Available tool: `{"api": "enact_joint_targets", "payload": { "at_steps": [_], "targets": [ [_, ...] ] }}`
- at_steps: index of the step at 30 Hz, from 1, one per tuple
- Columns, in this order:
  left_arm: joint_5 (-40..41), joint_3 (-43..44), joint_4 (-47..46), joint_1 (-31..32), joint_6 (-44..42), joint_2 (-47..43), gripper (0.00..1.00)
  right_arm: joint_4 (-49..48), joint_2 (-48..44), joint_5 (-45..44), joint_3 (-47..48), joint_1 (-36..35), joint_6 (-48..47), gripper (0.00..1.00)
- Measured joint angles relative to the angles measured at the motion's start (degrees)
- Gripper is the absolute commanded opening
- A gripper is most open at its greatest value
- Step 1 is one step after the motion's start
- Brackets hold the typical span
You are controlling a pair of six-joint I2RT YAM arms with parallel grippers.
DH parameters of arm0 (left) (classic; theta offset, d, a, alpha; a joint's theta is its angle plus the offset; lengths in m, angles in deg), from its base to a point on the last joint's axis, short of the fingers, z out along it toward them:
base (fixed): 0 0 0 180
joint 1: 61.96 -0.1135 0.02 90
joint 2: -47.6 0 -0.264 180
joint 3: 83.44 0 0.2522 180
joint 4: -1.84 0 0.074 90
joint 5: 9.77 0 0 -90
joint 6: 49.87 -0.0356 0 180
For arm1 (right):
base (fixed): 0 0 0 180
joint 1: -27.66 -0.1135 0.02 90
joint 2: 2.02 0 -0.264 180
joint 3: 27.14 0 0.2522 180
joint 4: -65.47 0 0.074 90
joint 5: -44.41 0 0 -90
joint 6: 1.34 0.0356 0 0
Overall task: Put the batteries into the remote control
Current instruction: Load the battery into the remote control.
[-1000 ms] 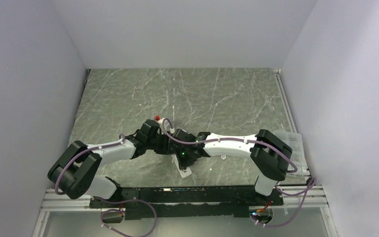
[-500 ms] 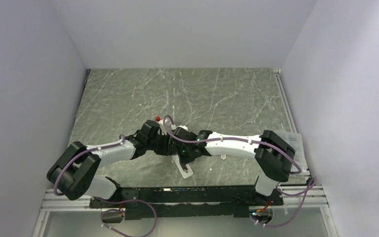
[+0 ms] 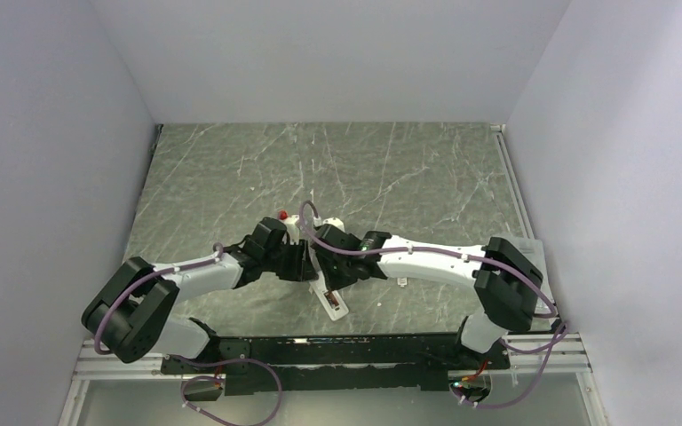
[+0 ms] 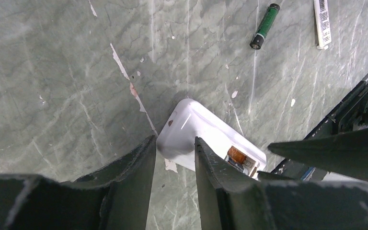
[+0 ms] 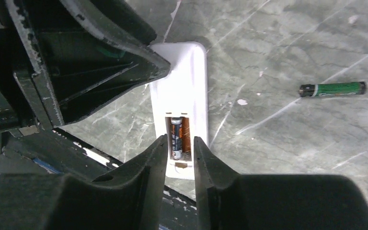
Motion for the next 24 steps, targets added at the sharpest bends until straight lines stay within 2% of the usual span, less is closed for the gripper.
{"api": "enact_joint_targets", "payload": {
  "at_steps": [10,14,18,24],
  "targets": [
    [0.63,0.22,2.97,0.02,-0.07,-1.68,0.53,1.27,-5.62,-2.47,-1.07,3.67,-1.86,0.39],
    [1.09,1.75,5.81,0.09,-0.07,-2.95,0.56,1.38,-7.30,-2.56,-2.51,4.98,-2.60,0.40],
    [2.10,3.96,8.87,0.11,0.00,-5.70,0.60,1.64,-8.35,-2.56,-3.98,5.84,-3.50,0.49],
    [4.33,7.98,15.23,0.09,0.68,-10.03,0.65,0.94,-9.46,-1.81,-6.38,6.64,-4.81,0.52]
  ]
}}
